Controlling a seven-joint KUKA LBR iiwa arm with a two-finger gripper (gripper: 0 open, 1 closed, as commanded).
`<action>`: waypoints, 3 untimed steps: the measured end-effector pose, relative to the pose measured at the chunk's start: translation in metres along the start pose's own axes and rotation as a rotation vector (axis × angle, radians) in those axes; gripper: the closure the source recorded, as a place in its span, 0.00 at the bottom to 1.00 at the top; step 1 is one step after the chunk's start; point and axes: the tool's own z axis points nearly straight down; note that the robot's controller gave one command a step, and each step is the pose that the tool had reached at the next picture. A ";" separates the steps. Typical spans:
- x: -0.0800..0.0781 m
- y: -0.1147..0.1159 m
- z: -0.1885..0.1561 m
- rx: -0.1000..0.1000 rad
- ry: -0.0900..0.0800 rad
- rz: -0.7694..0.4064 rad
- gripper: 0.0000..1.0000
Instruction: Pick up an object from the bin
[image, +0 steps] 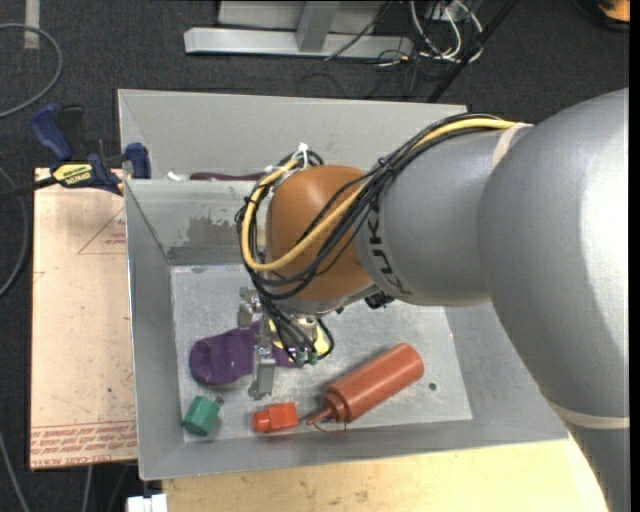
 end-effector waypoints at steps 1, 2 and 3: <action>0.002 0.000 0.025 0.005 0.017 -0.038 0.00; 0.002 0.006 -0.018 -0.002 -0.003 0.044 0.00; -0.005 0.008 0.050 0.002 0.009 -0.015 0.00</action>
Offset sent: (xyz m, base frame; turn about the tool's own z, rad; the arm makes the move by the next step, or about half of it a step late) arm -0.0030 0.0057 0.0170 0.0450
